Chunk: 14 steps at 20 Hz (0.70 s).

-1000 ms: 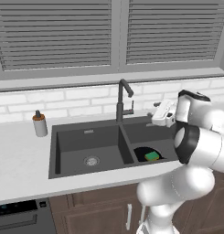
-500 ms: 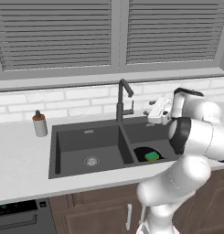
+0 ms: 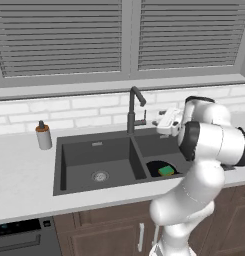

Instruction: Pick the pan and sponge and place them into the sink. Then turn on the water.

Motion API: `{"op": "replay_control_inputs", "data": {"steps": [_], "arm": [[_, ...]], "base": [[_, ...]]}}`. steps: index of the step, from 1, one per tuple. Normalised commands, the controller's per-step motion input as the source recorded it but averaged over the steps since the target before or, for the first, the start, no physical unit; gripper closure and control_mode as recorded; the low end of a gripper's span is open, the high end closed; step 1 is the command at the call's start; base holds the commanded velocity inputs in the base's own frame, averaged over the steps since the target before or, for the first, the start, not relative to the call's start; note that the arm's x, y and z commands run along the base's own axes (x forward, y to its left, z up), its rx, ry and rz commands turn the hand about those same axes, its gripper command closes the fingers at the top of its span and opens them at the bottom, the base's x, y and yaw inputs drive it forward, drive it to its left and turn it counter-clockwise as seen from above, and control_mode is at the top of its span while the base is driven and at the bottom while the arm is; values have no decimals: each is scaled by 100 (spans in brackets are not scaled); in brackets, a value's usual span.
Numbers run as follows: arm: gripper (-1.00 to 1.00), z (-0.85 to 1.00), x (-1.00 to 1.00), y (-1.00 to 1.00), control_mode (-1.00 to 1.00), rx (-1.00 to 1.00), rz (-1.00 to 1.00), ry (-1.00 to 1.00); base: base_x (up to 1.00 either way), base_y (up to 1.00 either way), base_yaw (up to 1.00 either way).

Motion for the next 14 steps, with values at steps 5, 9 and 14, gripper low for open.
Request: {"op": "replay_control_inputs", "data": {"steps": [5, 9, 14], "arm": [[-100, -11, 34, 0, -100, 6, 0, -1], [-100, -10, 29, 0, -100, 5, 0, -4], [-100, -10, 35, 0, -100, 2, 0, -4]], "base": [[0, 0, 0], [0, 0, 0], [0, 0, 0]]}}
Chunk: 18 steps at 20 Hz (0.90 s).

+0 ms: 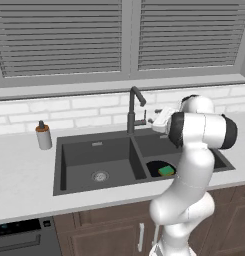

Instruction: Pick the pan and sponge and place them into the sink. Then turn on the water.

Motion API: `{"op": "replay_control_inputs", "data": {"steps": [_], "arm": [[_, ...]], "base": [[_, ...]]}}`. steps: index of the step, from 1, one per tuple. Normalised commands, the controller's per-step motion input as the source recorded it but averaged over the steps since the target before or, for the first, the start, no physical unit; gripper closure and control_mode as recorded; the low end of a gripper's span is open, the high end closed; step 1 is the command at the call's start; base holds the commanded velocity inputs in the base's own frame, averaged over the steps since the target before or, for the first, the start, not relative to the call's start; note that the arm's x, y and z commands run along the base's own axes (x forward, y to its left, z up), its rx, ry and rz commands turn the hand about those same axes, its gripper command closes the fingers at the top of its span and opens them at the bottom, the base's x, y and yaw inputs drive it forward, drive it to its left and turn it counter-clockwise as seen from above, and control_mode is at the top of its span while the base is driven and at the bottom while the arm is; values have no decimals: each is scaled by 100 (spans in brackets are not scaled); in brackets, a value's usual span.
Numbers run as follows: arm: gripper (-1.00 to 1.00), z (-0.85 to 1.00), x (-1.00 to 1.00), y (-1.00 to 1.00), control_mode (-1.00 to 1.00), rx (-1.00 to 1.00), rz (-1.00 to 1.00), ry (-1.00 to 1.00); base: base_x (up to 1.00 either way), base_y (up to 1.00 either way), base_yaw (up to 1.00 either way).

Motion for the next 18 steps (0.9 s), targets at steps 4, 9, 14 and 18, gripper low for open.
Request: {"op": "replay_control_inputs", "data": {"steps": [4, 9, 14, 18], "arm": [[-100, -10, 32, 0, -100, 0, 0, -4], [-100, -9, 39, 0, -100, 0, 0, -2], [-100, -19, 41, 0, -100, 0, 0, 0], [-100, -25, 36, 0, -100, 0, 0, 0]], "base": [[0, 0, 0], [0, 0, 0], [0, 0, 0], [0, 0, 0]]}}
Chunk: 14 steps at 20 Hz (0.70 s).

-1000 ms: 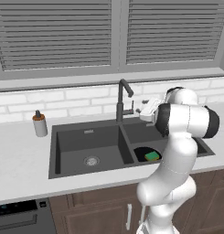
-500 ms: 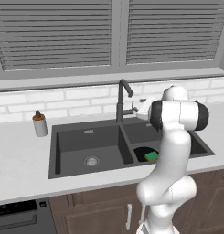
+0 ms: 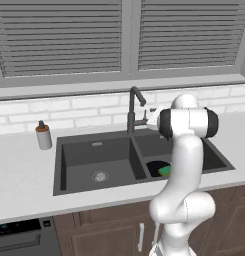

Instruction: Pick the pan and sponge and place them into the sink. Then turn on the water.

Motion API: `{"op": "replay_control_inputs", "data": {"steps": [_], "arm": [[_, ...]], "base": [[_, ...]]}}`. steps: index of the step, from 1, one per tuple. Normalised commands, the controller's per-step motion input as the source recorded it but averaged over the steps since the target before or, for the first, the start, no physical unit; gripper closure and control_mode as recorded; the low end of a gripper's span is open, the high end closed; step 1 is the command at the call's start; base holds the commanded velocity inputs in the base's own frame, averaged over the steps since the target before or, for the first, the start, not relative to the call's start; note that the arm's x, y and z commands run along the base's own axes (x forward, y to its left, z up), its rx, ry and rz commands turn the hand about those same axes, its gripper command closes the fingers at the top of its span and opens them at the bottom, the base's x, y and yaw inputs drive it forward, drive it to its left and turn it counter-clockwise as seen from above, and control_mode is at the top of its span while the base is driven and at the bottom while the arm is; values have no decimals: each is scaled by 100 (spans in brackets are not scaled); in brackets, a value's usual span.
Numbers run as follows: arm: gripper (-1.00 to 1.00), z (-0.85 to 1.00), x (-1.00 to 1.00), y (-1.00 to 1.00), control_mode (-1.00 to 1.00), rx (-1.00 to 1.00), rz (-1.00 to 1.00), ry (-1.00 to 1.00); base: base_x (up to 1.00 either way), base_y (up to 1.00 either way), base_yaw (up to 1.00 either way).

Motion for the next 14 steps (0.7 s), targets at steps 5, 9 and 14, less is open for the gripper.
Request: {"op": "replay_control_inputs", "data": {"steps": [5, 9, 14], "arm": [[-100, -30, 32, 0, -100, 0, 0, 0], [-100, -19, 30, 0, -100, 0, 0, 0], [-100, -2, 33, 0, -100, 1, 0, 0]], "base": [[0, 0, 0], [0, 0, 0], [0, 0, 0]]}}
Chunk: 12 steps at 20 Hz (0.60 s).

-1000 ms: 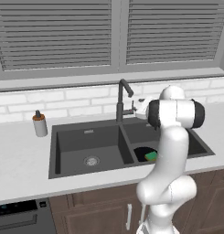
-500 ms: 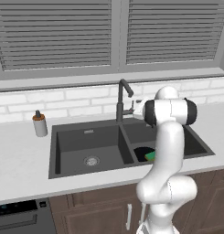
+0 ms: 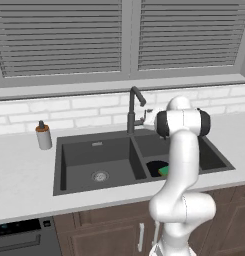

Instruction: Pick the pan and sponge and place them into the sink. Then turn on the water.

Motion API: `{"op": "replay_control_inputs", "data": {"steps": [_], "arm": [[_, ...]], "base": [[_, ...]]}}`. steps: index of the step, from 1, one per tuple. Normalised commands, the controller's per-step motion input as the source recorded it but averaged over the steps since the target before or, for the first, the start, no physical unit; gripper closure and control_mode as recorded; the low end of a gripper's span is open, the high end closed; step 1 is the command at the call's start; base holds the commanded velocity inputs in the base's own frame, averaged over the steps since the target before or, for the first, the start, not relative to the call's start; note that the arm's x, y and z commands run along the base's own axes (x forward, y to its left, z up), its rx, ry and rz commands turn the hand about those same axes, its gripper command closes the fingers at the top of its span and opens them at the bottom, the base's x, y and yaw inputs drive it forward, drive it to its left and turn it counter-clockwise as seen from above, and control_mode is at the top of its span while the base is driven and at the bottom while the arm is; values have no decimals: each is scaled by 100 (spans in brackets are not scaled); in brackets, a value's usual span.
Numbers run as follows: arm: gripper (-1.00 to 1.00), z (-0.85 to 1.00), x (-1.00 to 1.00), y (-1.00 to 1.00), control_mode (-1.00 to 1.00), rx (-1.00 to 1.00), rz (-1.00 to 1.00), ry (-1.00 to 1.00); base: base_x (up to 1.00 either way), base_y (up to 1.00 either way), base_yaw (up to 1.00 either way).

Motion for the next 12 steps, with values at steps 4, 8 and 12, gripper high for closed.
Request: {"op": "replay_control_inputs", "data": {"steps": [4, 8, 12], "arm": [[-100, 0, 36, 0, -100, 3, 0, 3], [-100, 0, 40, 0, -100, 0, 0, 0], [-100, -6, 33, 0, -100, 0, 0, 0]], "base": [[0, 0, 0], [0, 0, 0], [0, 0, 0]]}}
